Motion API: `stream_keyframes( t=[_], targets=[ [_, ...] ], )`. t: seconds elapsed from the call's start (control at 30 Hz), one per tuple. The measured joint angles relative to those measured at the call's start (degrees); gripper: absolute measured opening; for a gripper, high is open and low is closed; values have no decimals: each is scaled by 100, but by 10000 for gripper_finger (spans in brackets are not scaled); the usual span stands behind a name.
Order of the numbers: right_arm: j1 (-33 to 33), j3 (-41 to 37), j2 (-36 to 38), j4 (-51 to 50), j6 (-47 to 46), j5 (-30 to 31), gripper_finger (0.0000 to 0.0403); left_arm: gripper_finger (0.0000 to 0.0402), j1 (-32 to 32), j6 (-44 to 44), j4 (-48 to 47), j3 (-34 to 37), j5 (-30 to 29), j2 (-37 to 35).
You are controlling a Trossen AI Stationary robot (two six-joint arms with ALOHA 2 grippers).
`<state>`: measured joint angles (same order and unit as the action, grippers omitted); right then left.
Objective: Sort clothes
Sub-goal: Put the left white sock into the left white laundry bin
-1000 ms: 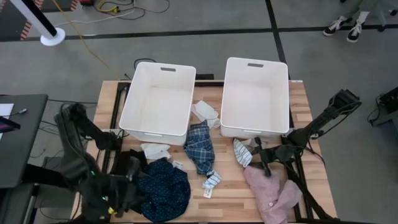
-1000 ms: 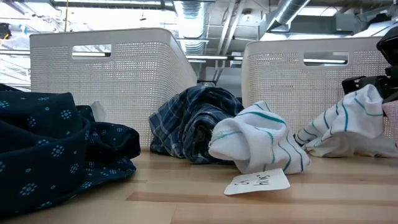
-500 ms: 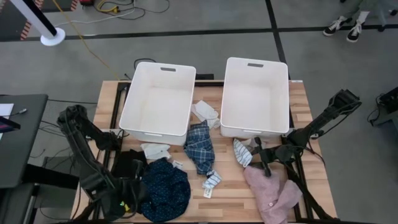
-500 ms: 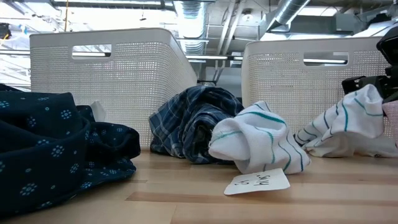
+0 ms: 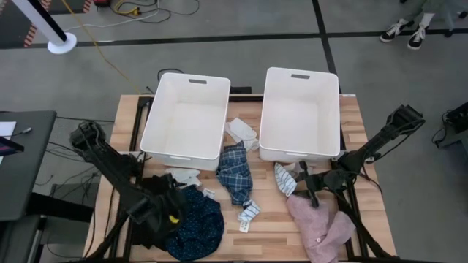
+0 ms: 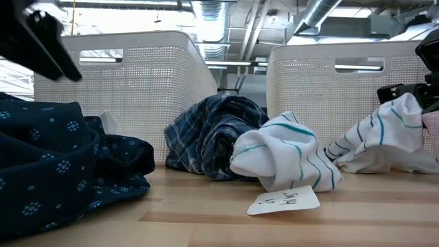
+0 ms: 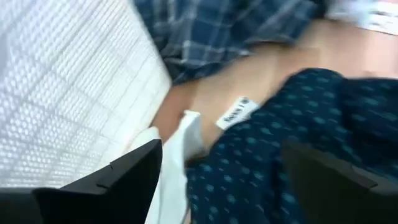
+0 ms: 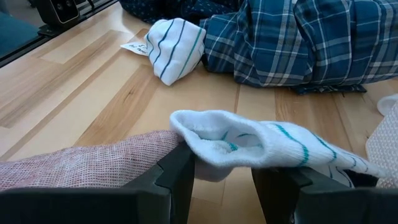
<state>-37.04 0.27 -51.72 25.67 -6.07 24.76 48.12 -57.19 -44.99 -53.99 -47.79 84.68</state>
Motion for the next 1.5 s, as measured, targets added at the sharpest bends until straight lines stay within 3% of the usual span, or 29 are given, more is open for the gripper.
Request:
stream_keyframes(
  t=[0.3, 0.73, 1.0, 1.27, 1.5],
  targets=[
    [-2, 0, 0, 0, 0, -1, 169, 313, -663, 163, 1026, 674, 103, 0],
    [-2, 0, 0, 0, 0, 0, 169, 230, -1380, 705, 2273, 1346, 671, 0],
    [-1, 0, 0, 1, 1, -1, 169, 148, -1541, 955, 2357, 1418, 754, 0],
    [-2, 0, 0, 0, 2, 1, 169, 15, -1519, 1228, 2491, 1418, 824, 0],
    [-2, 0, 0, 0, 0, -1, 169, 3, -1409, 1570, 2765, 1276, 836, 0]
  ],
)
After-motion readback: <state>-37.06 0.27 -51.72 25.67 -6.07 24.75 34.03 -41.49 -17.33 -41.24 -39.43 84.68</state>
